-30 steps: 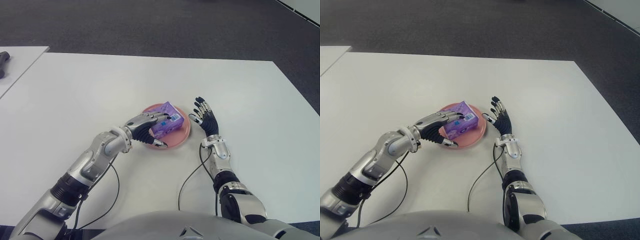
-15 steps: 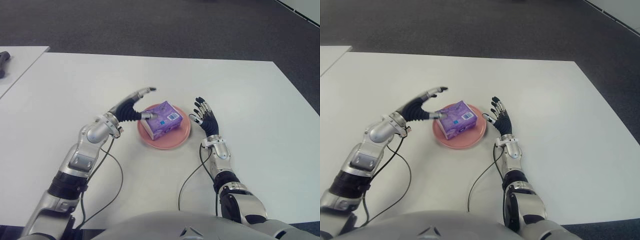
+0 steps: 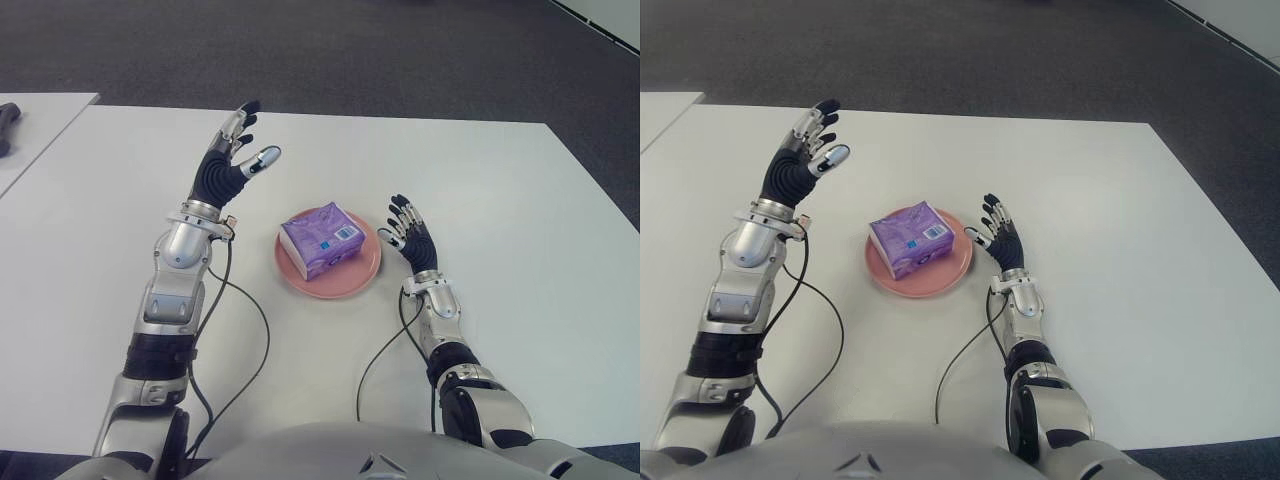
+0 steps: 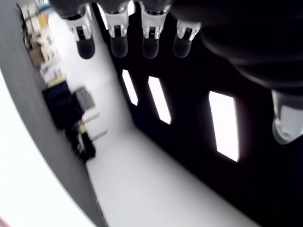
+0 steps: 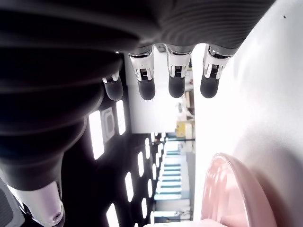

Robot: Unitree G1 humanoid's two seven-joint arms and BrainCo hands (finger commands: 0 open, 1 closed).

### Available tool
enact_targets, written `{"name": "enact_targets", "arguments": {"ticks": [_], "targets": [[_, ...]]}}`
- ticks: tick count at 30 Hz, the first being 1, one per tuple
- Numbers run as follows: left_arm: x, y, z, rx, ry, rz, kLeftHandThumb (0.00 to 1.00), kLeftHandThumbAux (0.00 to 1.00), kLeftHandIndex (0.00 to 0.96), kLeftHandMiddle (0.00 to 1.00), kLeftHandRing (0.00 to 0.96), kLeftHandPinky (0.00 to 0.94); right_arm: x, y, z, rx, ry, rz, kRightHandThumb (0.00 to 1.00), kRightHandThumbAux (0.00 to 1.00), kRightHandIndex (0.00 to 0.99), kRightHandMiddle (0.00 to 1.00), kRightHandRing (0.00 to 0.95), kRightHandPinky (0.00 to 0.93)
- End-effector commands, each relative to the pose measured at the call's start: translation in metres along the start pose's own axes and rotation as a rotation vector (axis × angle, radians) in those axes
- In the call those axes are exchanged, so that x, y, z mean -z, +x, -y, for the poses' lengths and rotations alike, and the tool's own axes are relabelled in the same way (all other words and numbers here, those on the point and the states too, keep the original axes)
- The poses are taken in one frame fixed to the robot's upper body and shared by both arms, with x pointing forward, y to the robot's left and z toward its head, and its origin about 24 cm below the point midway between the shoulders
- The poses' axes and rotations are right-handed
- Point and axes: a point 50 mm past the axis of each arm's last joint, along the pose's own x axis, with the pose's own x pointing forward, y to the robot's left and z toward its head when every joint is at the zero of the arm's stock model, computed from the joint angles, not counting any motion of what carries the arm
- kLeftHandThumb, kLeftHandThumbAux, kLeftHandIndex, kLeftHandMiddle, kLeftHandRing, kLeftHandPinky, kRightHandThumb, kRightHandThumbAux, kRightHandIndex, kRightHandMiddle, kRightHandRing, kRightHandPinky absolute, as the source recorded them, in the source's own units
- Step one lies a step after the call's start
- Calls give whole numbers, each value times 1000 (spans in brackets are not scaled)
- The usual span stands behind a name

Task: Put the tissue paper into the plate.

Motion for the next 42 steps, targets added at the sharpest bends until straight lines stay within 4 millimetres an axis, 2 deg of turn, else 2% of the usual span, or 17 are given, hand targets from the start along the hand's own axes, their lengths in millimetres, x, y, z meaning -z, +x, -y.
{"name": "enact_targets", "arguments": {"ticks": [1, 12, 24, 28, 35, 42], "targets": [[5, 0, -3, -71, -27, -17, 0, 340, 0, 0, 0, 26, 41, -48, 1, 65, 61, -189, 81, 706, 42, 17, 2, 44], [7, 0, -7, -117, -45, -33, 0, 269, 38, 0, 0, 32, 41, -49, 3, 65, 60, -189, 81, 706, 42, 17, 2, 44], [20, 7, -14, -229, -29, -78, 0, 293, 12, 2, 0, 17, 41, -48, 3, 65, 61, -190, 81, 706, 42, 17, 2, 44], [42, 13, -5, -260, -37, -153, 0, 311, 3, 0, 0, 8, 41, -48, 3, 65, 61, -190, 81, 706, 42, 17, 2, 44], [85, -14, 29, -220, -42, -283, 0, 410, 0, 0, 0, 0, 41, -48, 2, 65, 61, -189, 81, 706, 42, 17, 2, 44], [100, -19, 29, -154, 6, -323, 0, 469, 0, 0, 0, 0, 42, -48, 1, 64, 61, -189, 81, 706, 42, 17, 2, 44]]}}
